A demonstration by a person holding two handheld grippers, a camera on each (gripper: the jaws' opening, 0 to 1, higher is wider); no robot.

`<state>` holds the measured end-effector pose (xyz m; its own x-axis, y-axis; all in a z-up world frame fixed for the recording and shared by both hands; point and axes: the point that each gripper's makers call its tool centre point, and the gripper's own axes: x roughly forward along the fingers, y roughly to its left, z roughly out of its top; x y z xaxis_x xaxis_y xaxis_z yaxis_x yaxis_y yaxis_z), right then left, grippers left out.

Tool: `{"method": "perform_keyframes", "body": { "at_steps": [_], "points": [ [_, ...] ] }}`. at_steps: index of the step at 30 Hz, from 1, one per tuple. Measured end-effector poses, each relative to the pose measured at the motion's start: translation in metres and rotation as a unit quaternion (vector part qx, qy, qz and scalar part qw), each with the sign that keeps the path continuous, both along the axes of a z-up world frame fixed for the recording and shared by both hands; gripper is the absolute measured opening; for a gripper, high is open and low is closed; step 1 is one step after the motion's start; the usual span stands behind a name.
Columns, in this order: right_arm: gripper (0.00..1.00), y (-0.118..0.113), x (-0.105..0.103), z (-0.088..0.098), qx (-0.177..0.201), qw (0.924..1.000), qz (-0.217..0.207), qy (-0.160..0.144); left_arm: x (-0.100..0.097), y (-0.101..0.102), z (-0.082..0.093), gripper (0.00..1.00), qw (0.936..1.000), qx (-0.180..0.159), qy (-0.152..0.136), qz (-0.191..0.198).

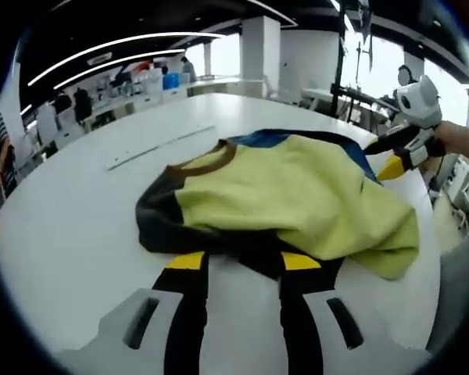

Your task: Fold the garment on the visible template until the final outline fits inside the template.

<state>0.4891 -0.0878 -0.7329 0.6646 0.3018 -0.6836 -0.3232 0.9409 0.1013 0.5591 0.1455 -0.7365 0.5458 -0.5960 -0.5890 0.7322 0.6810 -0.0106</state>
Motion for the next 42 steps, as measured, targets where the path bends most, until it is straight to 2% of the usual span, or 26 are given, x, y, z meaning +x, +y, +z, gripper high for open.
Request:
{"method": "perform_keyframes", "body": {
  "at_steps": [6, 12, 18, 19, 23, 25, 27, 34, 42],
  "points": [
    [0.55, -0.003, -0.008, -0.008, 0.012, 0.9997, -0.022, 0.005, 0.000, -0.005, -0.009, 0.28, 0.9998, 0.005, 0.019, -0.001],
    [0.41, -0.006, -0.011, -0.018, 0.012, 0.9990, -0.043, 0.007, -0.002, -0.011, -0.013, 0.25, 0.9994, 0.022, 0.022, -0.014],
    [0.32, -0.006, -0.010, -0.019, -0.001, 0.9989, -0.046, -0.009, 0.001, -0.015, -0.015, 0.23, 0.9989, 0.035, 0.028, -0.016],
    [0.30, -0.006, -0.009, -0.019, 0.000, 0.9987, -0.049, -0.010, 0.000, -0.014, -0.015, 0.23, 0.9987, 0.034, 0.035, -0.010],
    [0.16, -0.007, -0.008, -0.020, -0.008, 0.9985, -0.052, -0.015, 0.001, -0.012, -0.015, 0.21, 0.9986, 0.038, 0.036, -0.002],
    [0.08, -0.007, -0.008, -0.021, -0.009, 0.9984, -0.054, -0.016, 0.001, -0.011, -0.016, 0.13, 0.9983, 0.039, 0.043, 0.008],
    [0.00, -0.008, -0.008, -0.021, -0.011, 0.9982, -0.057, -0.017, -0.004, -0.014, -0.017, 0.03, 0.9976, 0.030, 0.061, 0.012],
    [0.00, -0.010, -0.008, -0.021, -0.014, 0.9982, -0.053, -0.024, -0.004, -0.012, -0.018, 0.01, 0.9969, 0.031, 0.068, 0.026],
    [0.00, -0.016, -0.001, 0.000, -0.022, 0.9973, -0.047, -0.051, -0.010, -0.002, -0.002, 0.00, 0.9973, 0.019, 0.057, 0.041]
  ]
}}
